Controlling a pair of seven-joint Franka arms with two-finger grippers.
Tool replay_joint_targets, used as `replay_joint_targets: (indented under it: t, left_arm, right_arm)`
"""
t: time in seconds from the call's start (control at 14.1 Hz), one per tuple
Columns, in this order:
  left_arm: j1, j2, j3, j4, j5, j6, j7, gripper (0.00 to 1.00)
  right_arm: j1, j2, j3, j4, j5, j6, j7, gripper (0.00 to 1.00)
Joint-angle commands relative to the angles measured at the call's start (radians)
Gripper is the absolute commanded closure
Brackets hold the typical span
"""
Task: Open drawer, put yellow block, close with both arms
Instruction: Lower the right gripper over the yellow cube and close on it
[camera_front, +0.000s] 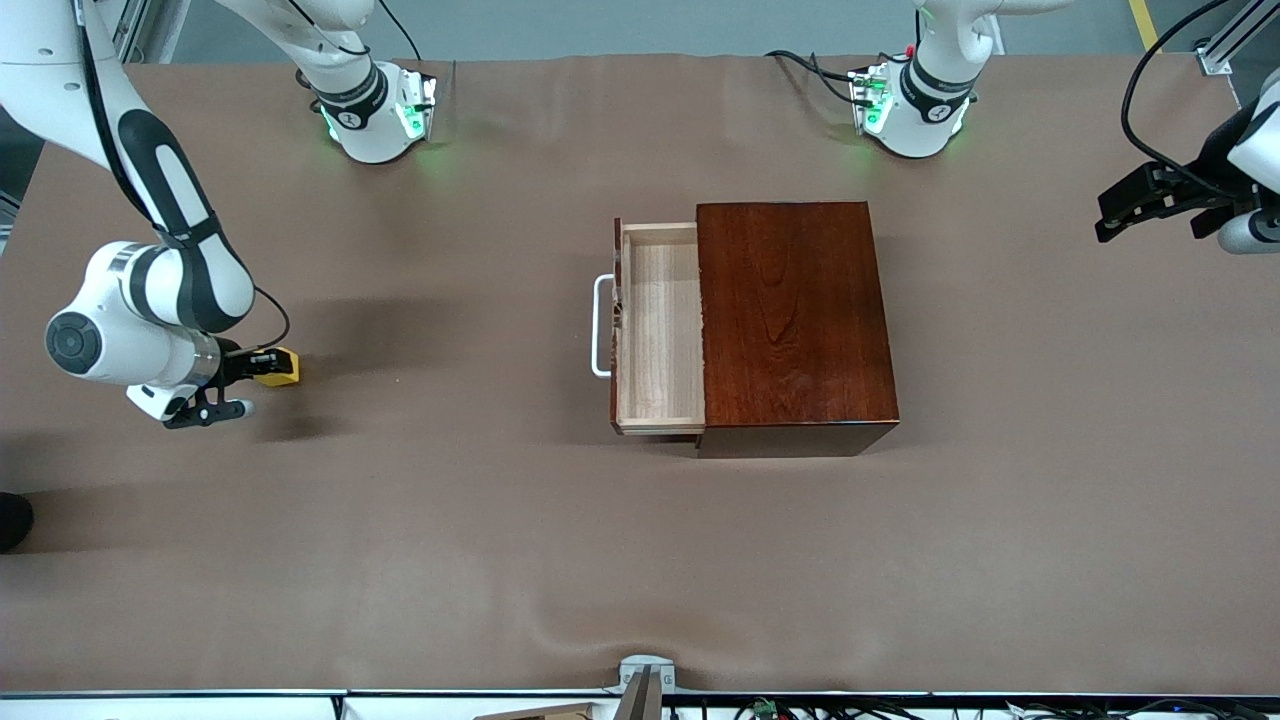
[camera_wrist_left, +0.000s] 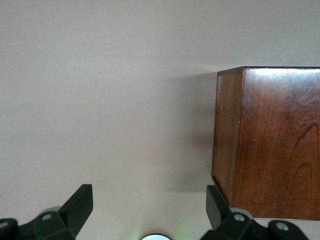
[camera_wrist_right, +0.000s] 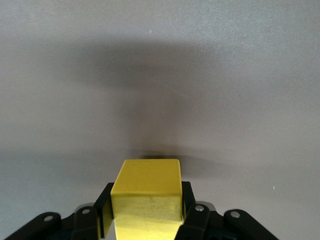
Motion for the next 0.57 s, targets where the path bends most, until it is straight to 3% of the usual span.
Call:
replay_joint_targets:
  t: [0.0,0.5]
  left_arm:
    - [0.018,-0.023,-0.015,-0.028,-0.006,0.009,0.013,0.00]
    - [0.020,-0.021,-0.014,-0.025,-0.008,0.011,0.014,0.00]
  right_arm:
    - [-0.007,-0.021,0.011,0.040,0.002,-0.072,0.019,1.00]
    - [0.041,-0.076,0.020,0.214,0.066,-0.345,0.195,1.00]
